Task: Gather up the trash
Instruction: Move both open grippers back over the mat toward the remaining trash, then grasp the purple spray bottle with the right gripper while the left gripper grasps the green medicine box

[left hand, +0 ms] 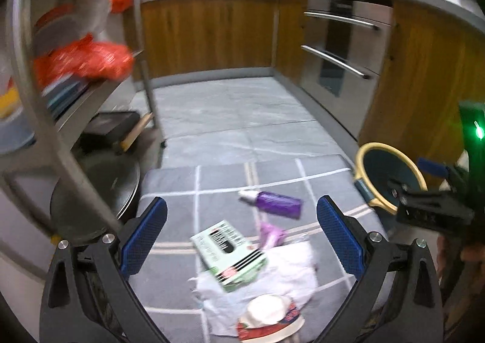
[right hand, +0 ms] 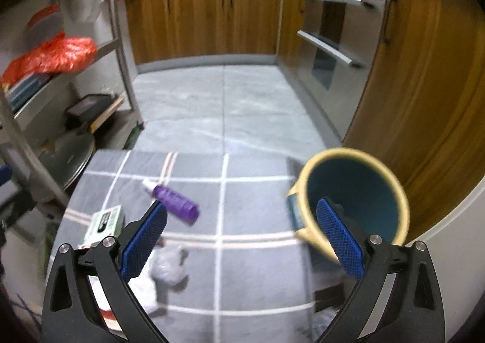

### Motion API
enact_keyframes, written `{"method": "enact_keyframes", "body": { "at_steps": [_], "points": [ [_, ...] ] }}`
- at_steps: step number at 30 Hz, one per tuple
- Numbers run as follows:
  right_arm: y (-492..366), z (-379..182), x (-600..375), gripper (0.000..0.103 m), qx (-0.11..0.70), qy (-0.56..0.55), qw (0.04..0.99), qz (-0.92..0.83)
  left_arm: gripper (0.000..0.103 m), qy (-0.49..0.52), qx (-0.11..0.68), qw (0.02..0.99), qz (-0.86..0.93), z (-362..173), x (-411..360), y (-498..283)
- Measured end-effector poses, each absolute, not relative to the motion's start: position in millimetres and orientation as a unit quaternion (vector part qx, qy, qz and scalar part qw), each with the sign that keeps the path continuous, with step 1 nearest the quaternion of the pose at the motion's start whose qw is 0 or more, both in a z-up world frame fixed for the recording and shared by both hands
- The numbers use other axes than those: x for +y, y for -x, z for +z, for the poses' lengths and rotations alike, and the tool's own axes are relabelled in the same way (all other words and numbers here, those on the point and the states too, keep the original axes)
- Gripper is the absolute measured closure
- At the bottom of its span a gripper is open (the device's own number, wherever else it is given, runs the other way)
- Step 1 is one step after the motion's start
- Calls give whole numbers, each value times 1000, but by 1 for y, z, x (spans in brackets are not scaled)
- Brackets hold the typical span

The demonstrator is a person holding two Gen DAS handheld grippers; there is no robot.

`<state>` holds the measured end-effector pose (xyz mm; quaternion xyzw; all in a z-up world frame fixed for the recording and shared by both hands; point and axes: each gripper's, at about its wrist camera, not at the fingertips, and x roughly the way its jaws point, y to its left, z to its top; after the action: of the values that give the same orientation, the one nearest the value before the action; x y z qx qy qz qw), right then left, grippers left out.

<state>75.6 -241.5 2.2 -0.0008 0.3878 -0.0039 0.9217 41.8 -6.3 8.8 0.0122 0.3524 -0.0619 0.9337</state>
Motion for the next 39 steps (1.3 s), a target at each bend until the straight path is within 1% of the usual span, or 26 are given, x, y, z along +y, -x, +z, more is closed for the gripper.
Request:
{"method": "enact_keyframes", "body": {
  "at_steps": [6, 14, 20, 28, 30, 32, 39],
  "points": [
    [-81, -16, -229, 5, 415, -13, 910, 19, 6, 42, 375, 926, -23, -6, 45, -46],
    [-102, -39, -224, 5, 457, -64, 886, 48, 6, 56, 414, 908, 15, -36, 79, -62],
    [-121, -52, -211, 7, 465, -24, 883, 57, 6, 27, 433, 901, 17, -58, 59, -78],
    [-142, -71, -213, 8, 474, 13, 879, 56, 6, 30, 477, 879, 2, -94, 17, -101],
    [-147, -80, -214, 12, 479, 19, 875, 66, 6, 33, 487, 873, 10, -102, 11, -108],
    [-152, -86, -213, 19, 481, 27, 873, 79, 6, 50, 501, 864, 14, -111, 9, -114],
    [-167, -107, -190, 22, 478, 60, 865, 139, 6, 73, 539, 838, 36, -140, 8, -128]
  ]
}}
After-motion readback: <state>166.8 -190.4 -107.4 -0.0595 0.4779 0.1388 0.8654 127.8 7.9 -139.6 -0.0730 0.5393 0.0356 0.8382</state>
